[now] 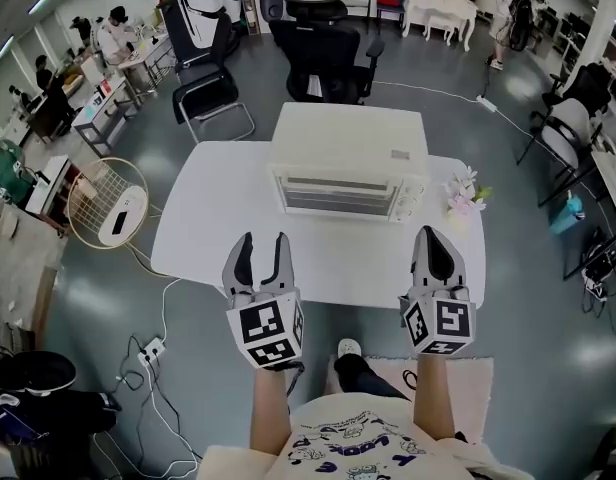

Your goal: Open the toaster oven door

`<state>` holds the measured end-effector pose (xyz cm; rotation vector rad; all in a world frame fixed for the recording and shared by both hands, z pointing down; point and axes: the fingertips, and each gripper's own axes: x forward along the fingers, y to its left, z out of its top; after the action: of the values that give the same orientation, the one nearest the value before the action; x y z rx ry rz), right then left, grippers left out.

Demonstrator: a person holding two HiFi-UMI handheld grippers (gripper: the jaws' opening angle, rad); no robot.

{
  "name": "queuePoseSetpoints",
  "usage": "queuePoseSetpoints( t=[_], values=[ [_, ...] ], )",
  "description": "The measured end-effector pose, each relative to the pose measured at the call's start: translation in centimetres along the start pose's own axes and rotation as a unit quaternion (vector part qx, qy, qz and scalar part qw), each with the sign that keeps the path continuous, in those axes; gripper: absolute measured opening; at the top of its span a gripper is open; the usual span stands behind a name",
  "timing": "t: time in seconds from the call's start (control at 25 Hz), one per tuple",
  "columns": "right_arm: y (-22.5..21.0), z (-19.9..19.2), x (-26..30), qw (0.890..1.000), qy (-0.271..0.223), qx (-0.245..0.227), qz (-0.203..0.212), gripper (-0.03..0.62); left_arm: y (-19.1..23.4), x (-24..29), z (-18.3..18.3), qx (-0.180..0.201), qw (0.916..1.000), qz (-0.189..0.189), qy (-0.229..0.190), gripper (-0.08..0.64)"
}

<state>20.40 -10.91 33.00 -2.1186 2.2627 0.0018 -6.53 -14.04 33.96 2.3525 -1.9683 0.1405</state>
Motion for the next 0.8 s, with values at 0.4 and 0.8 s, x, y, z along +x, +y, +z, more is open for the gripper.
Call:
queuePoseSetpoints(
  t=[0.4,0.8],
  values=[
    [-4.6,-0.6,9.3,1.0,0.005,0.001,0.019,-0.003,-1.5,8.7,0.0,0.007,0.9996,0.025,0.013,0.212],
    [-5.4,-2.6,13.7,0.999,0.025,0.007,0.033,-0.003,-1.4,13.2,-1.6,0.015,0.9982,0.039,0.044,0.212]
  ],
)
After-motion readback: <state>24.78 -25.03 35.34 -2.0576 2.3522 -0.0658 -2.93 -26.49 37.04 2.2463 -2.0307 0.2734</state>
